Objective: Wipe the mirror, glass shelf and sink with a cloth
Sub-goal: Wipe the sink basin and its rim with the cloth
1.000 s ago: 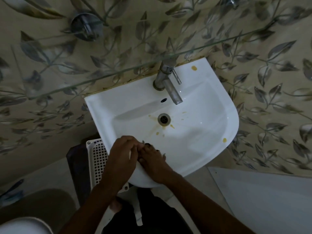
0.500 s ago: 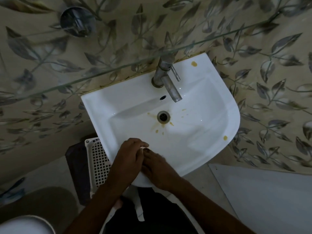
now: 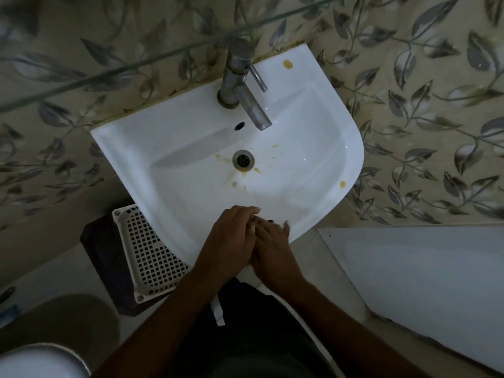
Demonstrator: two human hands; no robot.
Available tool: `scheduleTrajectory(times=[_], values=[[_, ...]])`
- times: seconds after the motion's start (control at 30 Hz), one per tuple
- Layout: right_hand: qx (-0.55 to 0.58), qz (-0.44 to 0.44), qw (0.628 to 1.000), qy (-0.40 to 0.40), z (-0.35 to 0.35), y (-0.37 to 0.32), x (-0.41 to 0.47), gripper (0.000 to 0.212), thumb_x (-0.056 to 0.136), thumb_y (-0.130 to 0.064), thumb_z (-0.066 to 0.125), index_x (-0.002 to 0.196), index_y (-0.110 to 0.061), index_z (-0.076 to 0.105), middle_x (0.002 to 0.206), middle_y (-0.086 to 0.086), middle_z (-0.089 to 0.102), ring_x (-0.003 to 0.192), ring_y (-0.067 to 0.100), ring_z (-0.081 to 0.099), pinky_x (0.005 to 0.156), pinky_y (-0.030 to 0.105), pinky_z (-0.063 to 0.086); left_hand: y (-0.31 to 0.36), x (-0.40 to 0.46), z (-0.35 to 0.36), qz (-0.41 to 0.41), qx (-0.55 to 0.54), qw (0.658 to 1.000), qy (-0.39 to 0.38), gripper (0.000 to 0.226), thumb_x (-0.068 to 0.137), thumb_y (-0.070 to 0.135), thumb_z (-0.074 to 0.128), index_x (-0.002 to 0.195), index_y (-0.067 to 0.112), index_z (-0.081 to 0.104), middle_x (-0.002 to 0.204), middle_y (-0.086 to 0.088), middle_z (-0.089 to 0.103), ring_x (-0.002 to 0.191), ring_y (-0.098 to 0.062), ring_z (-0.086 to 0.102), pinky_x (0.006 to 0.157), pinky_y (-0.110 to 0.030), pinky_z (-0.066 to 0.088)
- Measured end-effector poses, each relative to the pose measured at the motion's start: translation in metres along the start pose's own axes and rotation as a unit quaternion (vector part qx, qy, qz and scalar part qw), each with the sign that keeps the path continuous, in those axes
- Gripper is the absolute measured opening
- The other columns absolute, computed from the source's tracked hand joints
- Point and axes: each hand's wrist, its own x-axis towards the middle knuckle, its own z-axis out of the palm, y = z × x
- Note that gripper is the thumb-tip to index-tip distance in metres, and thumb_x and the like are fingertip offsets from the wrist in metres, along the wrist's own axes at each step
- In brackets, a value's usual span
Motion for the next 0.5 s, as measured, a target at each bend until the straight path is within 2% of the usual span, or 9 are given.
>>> scheduleTrajectory(times=[0.07, 0.17, 0.27, 0.33, 0.4, 0.5], values=[[0.022, -0.027, 0.999, 0.020, 0.003, 0.000, -0.008, 0.040, 0.095, -0.033, 0.044, 0.130, -0.022, 0.062, 0.139, 0.001, 0.057, 0.129, 0.025, 0.049, 0.112, 0.065, 0.028, -0.001, 0.000, 0.001, 0.003, 0.006, 1.000, -0.009, 0.036, 0.098, 0.025, 0.043, 0.129, 0.017, 0.059, 0.123, 0.000, 0.062, 0.113, -0.014, 0.055, 0.100, -0.030, 0.045], [-0.023, -0.042, 0.999, 0.018, -0.010, 0.035, 0.002, 0.040, 0.098, -0.037, 0.046, 0.133, -0.026, 0.060, 0.142, -0.004, 0.056, 0.131, 0.021, 0.047, 0.112, 0.058, 0.027, -0.001, 0.004, 0.004, 0.030, 0.019, 0.999, -0.013, 0.038, 0.096, 0.029, 0.043, 0.128, 0.016, 0.059, 0.120, -0.001, 0.063, 0.108, -0.017, 0.057, 0.095, -0.039, 0.050], [-0.065, 0.031, 0.995, 0.072, -0.034, 0.103, 0.027, 0.043, 0.097, -0.038, 0.043, 0.130, -0.019, 0.065, 0.136, 0.000, 0.062, 0.126, 0.027, 0.056, 0.107, 0.051, 0.037, 0.003, 0.005, 0.005, 0.031, -0.005, 1.000, 0.001, 0.045, 0.096, 0.028, 0.049, 0.140, 0.022, 0.049, 0.121, 0.008, 0.058, 0.107, -0.004, 0.053, 0.094, -0.022, 0.045], [-0.061, 0.100, 0.986, 0.116, -0.049, 0.139, 0.047, 0.046, 0.097, -0.036, 0.042, 0.131, -0.014, 0.064, 0.138, 0.006, 0.060, 0.130, 0.031, 0.052, 0.111, 0.042, 0.030, 0.005, 0.005, 0.009, 0.026, -0.030, 0.999, 0.009, 0.048, 0.097, 0.021, 0.055, 0.143, 0.028, 0.044, 0.118, 0.015, 0.055, 0.108, 0.003, 0.050, 0.091, -0.013, 0.039], [-0.048, 0.155, 0.977, 0.141, -0.053, 0.152, 0.060, 0.048, 0.098, -0.034, 0.042, 0.135, -0.011, 0.061, 0.142, 0.009, 0.057, 0.134, 0.033, 0.048, 0.115, 0.040, 0.025, 0.011, 0.008, 0.019, 0.016, -0.043, 0.999, 0.006, 0.050, 0.097, 0.017, 0.057, 0.144, 0.029, 0.042, 0.118, 0.015, 0.054, 0.109, 0.004, 0.049, 0.091, -0.015, 0.040], [-0.047, 0.142, 0.974, 0.171, -0.039, 0.136, 0.051, 0.047, 0.099, -0.030, 0.043, 0.138, -0.007, 0.058, 0.144, 0.011, 0.055, 0.136, 0.033, 0.046, 0.117, 0.047, 0.028, 0.027, 0.024, 0.036, 0.041, -0.019, 0.999, -0.002, 0.049, 0.096, 0.023, 0.050, 0.145, 0.022, 0.045, 0.129, 0.007, 0.056, 0.117, -0.006, 0.050, 0.101, -0.023, 0.040]])
